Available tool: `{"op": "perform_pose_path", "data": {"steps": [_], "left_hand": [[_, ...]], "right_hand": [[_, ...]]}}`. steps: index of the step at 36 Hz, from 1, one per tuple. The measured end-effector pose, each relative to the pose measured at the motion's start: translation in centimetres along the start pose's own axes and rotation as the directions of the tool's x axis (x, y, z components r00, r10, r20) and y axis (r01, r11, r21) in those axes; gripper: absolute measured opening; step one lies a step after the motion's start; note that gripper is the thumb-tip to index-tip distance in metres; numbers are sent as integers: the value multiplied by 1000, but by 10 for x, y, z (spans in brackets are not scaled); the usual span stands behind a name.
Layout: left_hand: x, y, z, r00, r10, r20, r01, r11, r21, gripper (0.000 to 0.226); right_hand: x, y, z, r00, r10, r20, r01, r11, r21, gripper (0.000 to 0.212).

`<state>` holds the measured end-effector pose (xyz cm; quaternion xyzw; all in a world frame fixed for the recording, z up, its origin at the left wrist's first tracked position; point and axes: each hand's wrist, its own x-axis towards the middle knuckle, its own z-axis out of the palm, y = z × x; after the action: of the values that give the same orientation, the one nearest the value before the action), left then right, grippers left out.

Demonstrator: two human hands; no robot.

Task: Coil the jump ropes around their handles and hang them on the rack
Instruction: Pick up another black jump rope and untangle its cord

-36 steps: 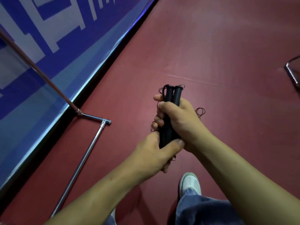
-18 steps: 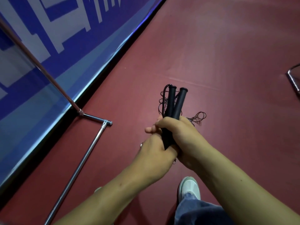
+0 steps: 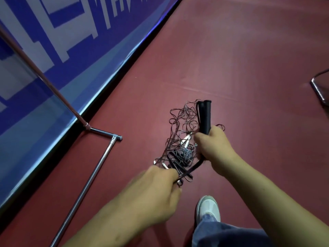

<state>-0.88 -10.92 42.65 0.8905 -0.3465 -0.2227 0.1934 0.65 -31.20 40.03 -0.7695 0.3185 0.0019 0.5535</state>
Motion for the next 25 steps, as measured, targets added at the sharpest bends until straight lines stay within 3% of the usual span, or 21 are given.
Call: {"op": "perform_pose_path", "data": {"steps": [3,5,7,10,12,14,17,21,25], "left_hand": [[-4,-4,-25,998,0,-70,14,980,201,26],[-4,-7,-40,989,86,-119,-49,958,284,25],[0,-14,-49,966,205,-155,-154,944,293,24],[5,-26,-55,899,392,-194,-364,917,162,17],[7,-30,-60,865,447,-230,-445,893,60,9],[5,-32,-66,882,395,-256,-432,895,-108,7],[2,-35,-74,939,248,-237,-325,863,-387,12],[0,-39,-80,946,190,-261,-305,793,-527,8],[-2,-42,-89,928,176,-328,-344,745,-572,12]], "right_hand": [[-1,7,-2,997,10,81,21,930,-367,8],[-8,8,0,981,-4,193,118,803,-585,6],[-16,4,1,947,35,319,209,687,-696,4],[-32,0,0,822,178,542,289,689,-665,8],[-45,-5,1,747,208,632,373,656,-657,27],[-59,-10,6,677,193,710,445,661,-604,50],[-75,-21,8,591,164,790,390,800,-457,68],[-89,-34,7,568,137,812,217,926,-308,73],[-93,-34,8,572,124,811,73,977,-201,87]]}}
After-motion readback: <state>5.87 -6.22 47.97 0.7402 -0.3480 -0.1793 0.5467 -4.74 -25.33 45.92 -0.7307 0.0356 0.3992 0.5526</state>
